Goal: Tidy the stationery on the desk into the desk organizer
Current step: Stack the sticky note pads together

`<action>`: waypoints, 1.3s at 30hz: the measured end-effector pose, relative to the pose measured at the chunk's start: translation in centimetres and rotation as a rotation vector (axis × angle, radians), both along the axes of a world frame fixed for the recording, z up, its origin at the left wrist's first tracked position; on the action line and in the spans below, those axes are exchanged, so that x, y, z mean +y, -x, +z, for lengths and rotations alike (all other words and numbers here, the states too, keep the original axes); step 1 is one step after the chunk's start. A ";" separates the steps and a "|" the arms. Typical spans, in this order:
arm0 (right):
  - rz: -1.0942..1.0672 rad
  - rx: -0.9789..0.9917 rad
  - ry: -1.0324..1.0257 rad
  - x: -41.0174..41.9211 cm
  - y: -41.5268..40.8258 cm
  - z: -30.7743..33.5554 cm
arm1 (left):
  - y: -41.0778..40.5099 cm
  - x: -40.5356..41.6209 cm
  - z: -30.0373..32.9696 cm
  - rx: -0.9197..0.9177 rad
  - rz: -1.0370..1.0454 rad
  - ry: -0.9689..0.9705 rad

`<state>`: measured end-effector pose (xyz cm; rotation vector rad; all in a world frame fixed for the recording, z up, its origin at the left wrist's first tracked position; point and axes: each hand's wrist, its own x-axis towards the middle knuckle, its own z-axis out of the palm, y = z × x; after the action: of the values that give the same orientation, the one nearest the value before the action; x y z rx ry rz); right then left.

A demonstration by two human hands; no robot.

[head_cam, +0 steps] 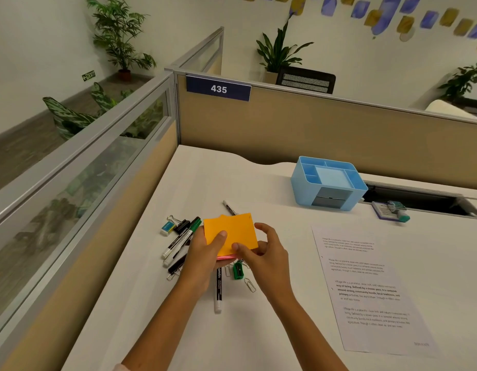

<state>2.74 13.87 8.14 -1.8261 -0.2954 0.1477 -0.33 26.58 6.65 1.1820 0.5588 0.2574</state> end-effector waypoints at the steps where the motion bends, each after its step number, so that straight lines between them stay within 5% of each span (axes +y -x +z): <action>1: 0.008 0.006 0.007 -0.2 -0.1 -0.1 | 0.0 0.2 -0.2 -0.008 -0.008 0.016; 13: -0.045 0.318 -0.207 0.0 -0.9 -2.1 | 0.7 2.8 -2.9 -0.037 -0.165 -0.090; 22: 0.119 0.422 -0.105 0.9 -1.1 -3.7 | 2.0 4.4 -4.8 0.067 -0.132 -0.290; 26: 0.267 0.358 0.091 1.6 -3.1 -3.3 | 2.5 5.1 -5.3 0.074 -0.098 -0.334; 30: 0.161 -0.029 0.359 3.1 -7.9 -3.3 | 3.4 5.7 -6.2 0.059 -0.076 -0.255; 33: 0.334 -0.228 0.734 4.9 -11.3 -3.8 | 4.1 5.5 -6.8 0.066 -0.078 -0.253; 36: 0.497 -0.296 1.075 6.6 -12.9 -4.2 | 4.5 5.2 -6.9 0.033 -0.066 -0.285; 39: 0.540 -0.319 1.207 8.1 -13.5 -4.3 | 4.7 5.1 -7.0 0.035 -0.051 -0.313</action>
<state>16.28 21.97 3.85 -2.9190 -1.1004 0.4870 -4.99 31.69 -0.33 1.5039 0.5303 0.2875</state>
